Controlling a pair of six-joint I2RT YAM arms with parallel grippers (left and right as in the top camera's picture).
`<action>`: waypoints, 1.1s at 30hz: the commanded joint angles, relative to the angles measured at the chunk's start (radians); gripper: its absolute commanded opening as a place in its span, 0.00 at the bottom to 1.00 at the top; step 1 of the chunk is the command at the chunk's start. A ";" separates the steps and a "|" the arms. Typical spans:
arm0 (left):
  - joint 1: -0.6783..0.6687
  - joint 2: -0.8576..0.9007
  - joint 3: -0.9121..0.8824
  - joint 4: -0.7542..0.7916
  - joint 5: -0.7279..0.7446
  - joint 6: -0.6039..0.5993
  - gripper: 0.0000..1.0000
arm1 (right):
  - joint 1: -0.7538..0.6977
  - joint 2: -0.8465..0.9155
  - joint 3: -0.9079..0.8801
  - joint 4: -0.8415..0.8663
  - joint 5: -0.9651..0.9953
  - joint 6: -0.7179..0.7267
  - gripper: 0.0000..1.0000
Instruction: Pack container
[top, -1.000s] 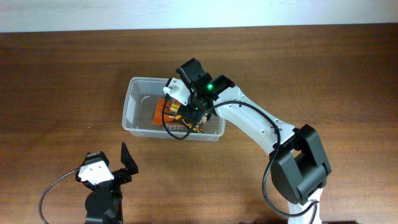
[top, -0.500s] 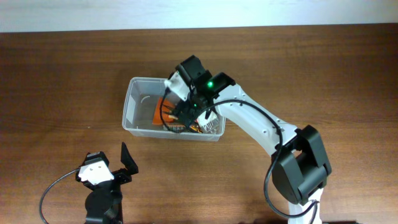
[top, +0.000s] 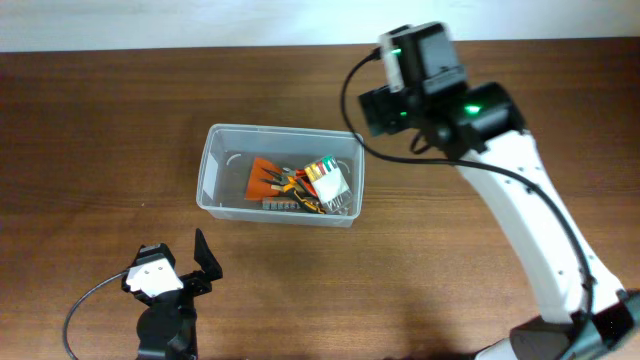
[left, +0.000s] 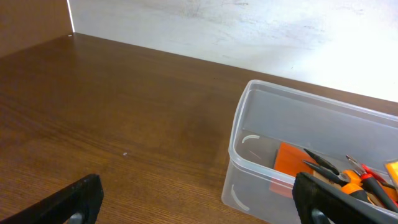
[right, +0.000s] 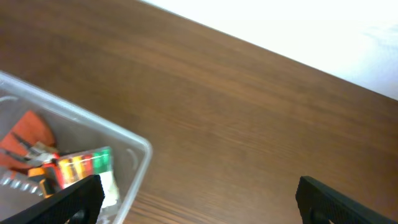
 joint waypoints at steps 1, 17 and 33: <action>-0.003 -0.004 -0.003 -0.002 -0.003 0.009 0.99 | -0.032 -0.019 0.011 -0.013 0.028 0.024 0.99; -0.003 -0.004 -0.003 -0.002 -0.003 0.009 0.99 | -0.063 -0.011 0.011 -0.013 0.028 0.024 0.99; -0.003 -0.004 -0.003 -0.002 -0.003 0.009 0.99 | -0.061 -0.163 0.011 -0.013 0.028 0.024 0.99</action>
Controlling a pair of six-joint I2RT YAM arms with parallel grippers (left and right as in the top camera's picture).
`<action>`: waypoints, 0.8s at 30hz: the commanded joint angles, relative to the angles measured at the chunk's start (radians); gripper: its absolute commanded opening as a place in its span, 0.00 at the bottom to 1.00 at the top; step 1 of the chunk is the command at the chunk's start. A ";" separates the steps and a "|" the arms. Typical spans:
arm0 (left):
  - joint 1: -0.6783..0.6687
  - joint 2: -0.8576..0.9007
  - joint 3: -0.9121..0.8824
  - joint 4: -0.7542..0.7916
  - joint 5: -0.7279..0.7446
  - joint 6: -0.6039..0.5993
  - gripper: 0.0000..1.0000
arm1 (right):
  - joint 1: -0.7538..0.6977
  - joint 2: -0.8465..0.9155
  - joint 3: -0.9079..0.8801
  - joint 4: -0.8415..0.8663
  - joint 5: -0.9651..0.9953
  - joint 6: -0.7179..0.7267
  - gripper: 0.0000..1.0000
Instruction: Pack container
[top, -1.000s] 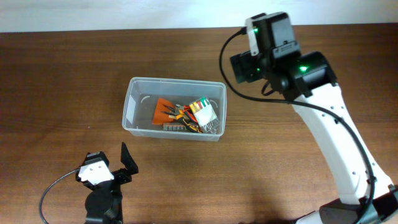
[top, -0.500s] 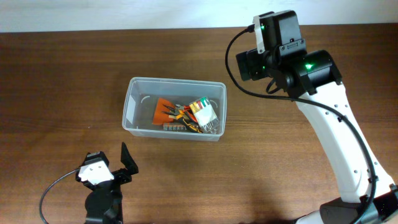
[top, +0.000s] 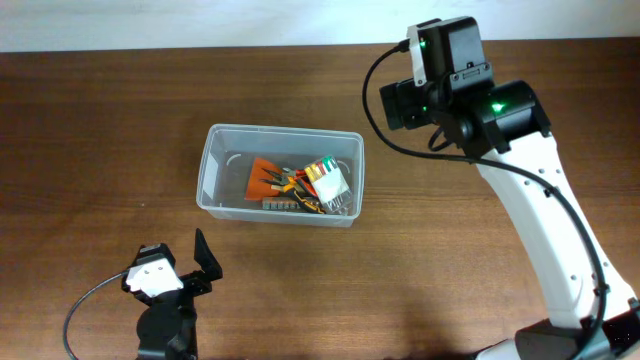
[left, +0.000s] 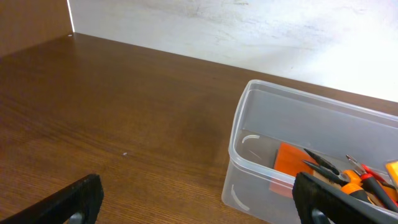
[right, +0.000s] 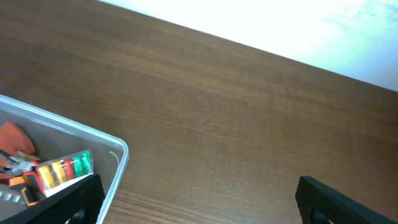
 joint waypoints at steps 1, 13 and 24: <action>-0.003 -0.004 -0.003 -0.002 -0.003 0.009 0.99 | -0.004 -0.166 0.011 0.002 0.020 0.012 0.99; -0.003 -0.004 -0.003 -0.002 -0.003 0.009 0.99 | -0.005 -0.696 0.011 0.002 0.020 0.011 0.99; -0.003 -0.004 -0.003 -0.002 -0.003 0.009 0.99 | -0.055 -1.103 -0.269 0.084 0.023 0.012 0.99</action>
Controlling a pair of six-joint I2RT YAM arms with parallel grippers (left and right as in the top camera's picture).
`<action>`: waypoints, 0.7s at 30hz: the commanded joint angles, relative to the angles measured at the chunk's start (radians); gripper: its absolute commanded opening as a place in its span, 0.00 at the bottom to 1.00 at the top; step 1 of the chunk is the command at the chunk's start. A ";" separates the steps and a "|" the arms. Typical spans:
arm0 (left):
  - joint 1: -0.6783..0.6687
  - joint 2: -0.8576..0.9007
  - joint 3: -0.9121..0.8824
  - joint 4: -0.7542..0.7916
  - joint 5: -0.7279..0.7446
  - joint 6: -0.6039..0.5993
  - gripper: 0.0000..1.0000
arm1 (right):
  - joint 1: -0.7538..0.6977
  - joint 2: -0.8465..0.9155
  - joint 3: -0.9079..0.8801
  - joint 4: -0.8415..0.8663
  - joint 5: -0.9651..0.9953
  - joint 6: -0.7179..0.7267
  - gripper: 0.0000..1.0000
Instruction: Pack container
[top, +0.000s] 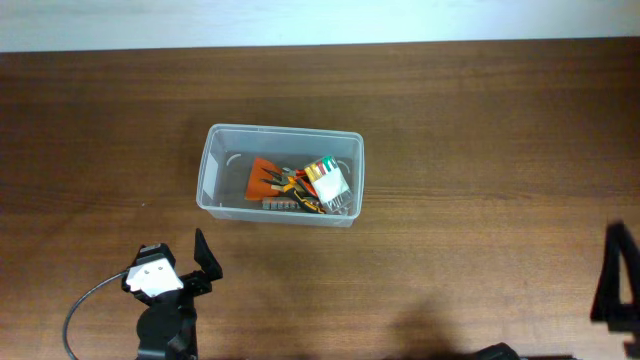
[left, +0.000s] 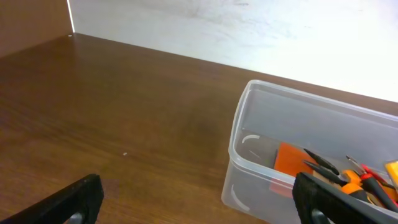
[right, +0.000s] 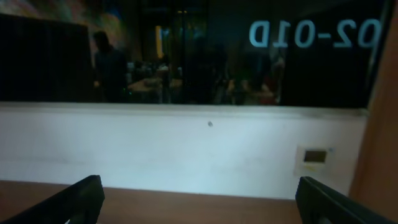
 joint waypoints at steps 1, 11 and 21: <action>-0.003 -0.004 -0.003 -0.002 -0.003 0.009 0.99 | -0.053 -0.122 -0.209 0.077 0.003 0.010 0.99; -0.003 -0.004 -0.003 -0.002 -0.003 0.009 0.99 | -0.207 -0.480 -0.888 0.380 -0.213 0.036 0.99; -0.003 -0.004 -0.003 -0.002 -0.003 0.009 0.99 | -0.256 -0.583 -1.266 0.559 -0.331 0.117 0.99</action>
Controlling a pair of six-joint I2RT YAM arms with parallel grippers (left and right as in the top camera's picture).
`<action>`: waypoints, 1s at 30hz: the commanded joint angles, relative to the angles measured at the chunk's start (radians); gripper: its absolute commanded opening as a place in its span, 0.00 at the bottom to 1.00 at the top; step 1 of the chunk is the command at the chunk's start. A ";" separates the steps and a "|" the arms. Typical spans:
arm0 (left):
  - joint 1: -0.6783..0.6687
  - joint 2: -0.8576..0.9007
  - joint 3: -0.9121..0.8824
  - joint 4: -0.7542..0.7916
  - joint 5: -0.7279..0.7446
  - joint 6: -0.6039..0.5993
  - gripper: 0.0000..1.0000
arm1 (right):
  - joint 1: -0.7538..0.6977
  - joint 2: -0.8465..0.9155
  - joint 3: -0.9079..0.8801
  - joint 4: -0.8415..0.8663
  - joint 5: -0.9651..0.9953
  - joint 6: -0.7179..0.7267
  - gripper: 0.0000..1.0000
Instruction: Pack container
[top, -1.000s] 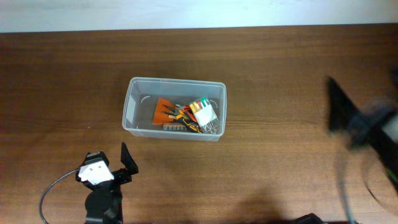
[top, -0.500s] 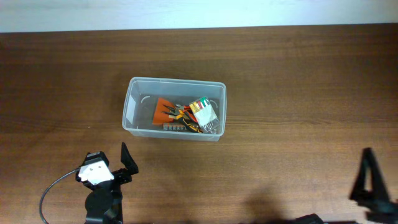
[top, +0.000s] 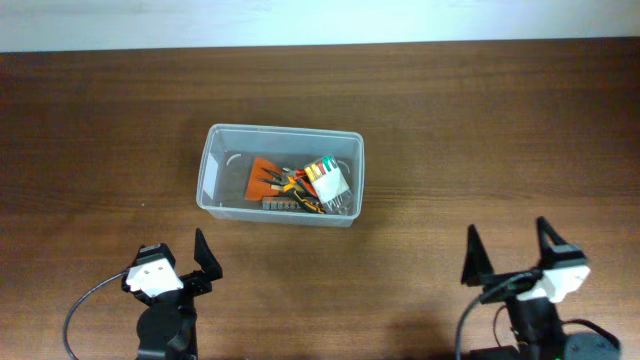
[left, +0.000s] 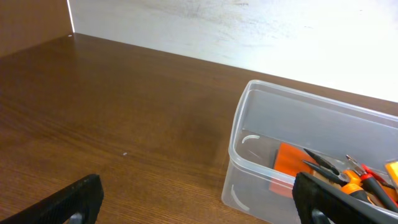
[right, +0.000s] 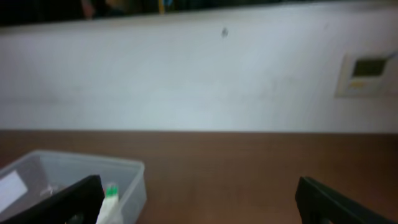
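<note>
A clear plastic container (top: 214, 168) stands mid-table, holding an orange card (top: 263, 174), orange-handled pliers (top: 290, 183) and a white pack with coloured tips (top: 331, 181). My left gripper (top: 172, 262) sits at the front left, open and empty. In its wrist view the left gripper (left: 199, 205) faces the container's left end (left: 239, 135). My right gripper (top: 508, 250) sits at the front right, open and empty. In the right wrist view the right gripper (right: 199, 208) has the container (right: 133, 186) at the lower left.
Brown wooden table (top: 480, 130) with a white wall (right: 199, 74) behind its far edge. A wall plate (right: 368, 70) is on the wall at the right. Bare wood lies between both grippers and the container.
My right arm was only a dark shape at the overhead's right edge, its camera facing a window. Now its gripper is low at the front right, facing the container. The left arm is unmoved.
My right gripper hung open over the table just behind the container's right end, then a little further right and back. Then the arm had left the table area. Now it sits at the front right. The container's contents and my left gripper stayed the same throughout.
</note>
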 joint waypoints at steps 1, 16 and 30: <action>-0.003 -0.004 -0.003 -0.002 -0.004 0.009 0.99 | -0.018 -0.038 -0.099 0.043 -0.063 0.030 0.99; -0.003 -0.004 -0.003 -0.002 -0.003 0.009 0.99 | -0.018 -0.069 -0.352 0.177 -0.054 0.021 0.99; -0.003 -0.004 -0.003 -0.002 -0.003 0.009 0.99 | -0.044 -0.069 -0.440 0.228 -0.051 0.006 0.99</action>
